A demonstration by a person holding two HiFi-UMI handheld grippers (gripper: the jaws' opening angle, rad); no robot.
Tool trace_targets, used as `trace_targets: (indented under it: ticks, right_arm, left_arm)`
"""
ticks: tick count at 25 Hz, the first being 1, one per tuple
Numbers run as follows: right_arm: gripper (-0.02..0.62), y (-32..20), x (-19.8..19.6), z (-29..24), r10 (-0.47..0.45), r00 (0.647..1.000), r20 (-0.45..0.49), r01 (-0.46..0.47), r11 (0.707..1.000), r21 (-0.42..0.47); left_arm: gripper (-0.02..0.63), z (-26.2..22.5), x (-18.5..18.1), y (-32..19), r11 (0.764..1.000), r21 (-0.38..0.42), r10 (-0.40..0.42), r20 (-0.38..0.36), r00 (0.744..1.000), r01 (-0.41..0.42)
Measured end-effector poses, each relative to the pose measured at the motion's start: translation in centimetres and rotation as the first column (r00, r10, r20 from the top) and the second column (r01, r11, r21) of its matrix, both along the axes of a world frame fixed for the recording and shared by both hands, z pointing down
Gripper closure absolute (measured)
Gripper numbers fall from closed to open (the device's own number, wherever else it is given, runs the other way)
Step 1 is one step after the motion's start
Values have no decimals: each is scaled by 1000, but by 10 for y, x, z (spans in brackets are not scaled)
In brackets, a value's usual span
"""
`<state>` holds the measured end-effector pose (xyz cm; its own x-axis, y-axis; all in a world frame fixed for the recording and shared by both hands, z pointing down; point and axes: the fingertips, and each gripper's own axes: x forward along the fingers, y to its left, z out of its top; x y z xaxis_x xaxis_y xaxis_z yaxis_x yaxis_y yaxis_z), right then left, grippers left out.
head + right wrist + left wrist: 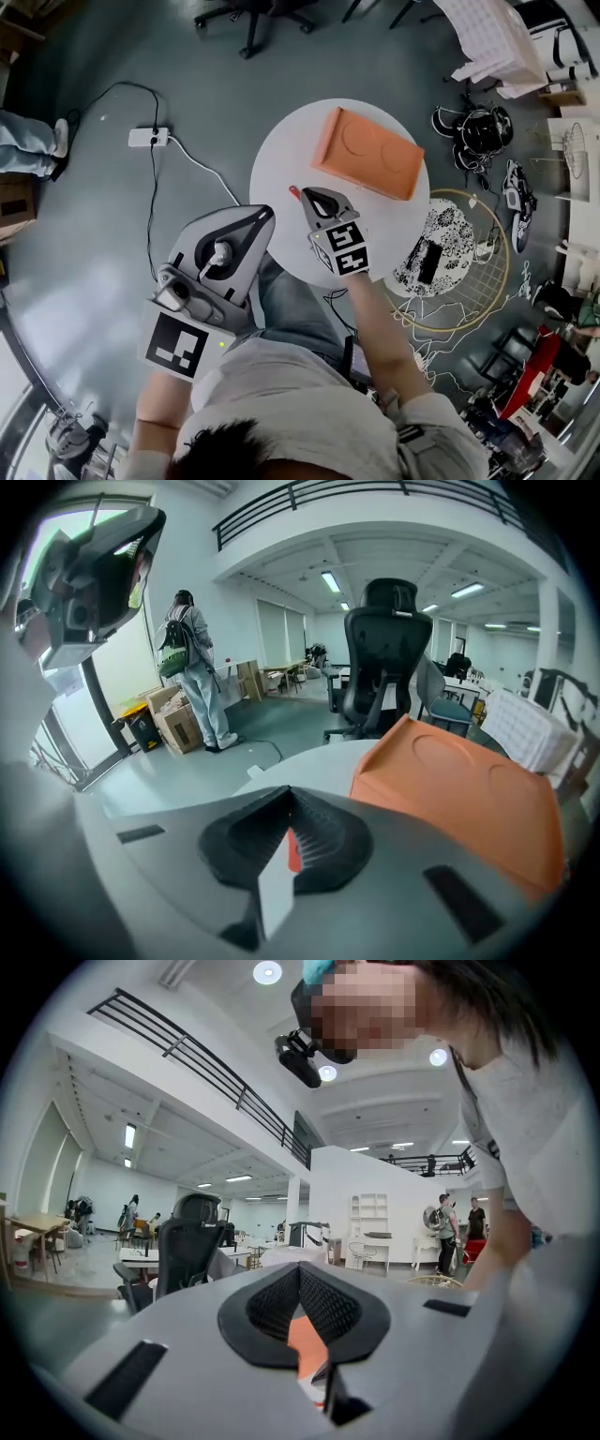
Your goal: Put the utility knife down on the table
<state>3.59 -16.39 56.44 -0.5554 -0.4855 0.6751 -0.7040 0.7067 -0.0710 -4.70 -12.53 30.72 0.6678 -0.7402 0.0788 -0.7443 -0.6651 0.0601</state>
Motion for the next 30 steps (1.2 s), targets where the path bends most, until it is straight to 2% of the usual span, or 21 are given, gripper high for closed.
trace_targets:
  ticks: [7,13,17,21,30]
  right_arm:
    - [588,5,-12,-75,80,988,134,-96,989,116]
    - [588,29,-10,-149,135,960,245,-196,950,242]
    - [588,57,-5,-191,175,936,304,-273,908,318]
    - [588,65,4,-223,210,919,334,-335,863,378]
    - [588,106,16,-270,280,871,405,-457,766,452]
  left_arm:
    - [595,-12,3,5,994,19,105,5,994,-105]
    - [595,-24,21,19,973,55,224,6,975,-224]
    - [595,-31,35,39,946,80,316,2,949,-315]
    - [595,-35,51,39,912,95,402,-3,916,-400]
    - [595,-42,75,62,836,122,539,2,842,-535]
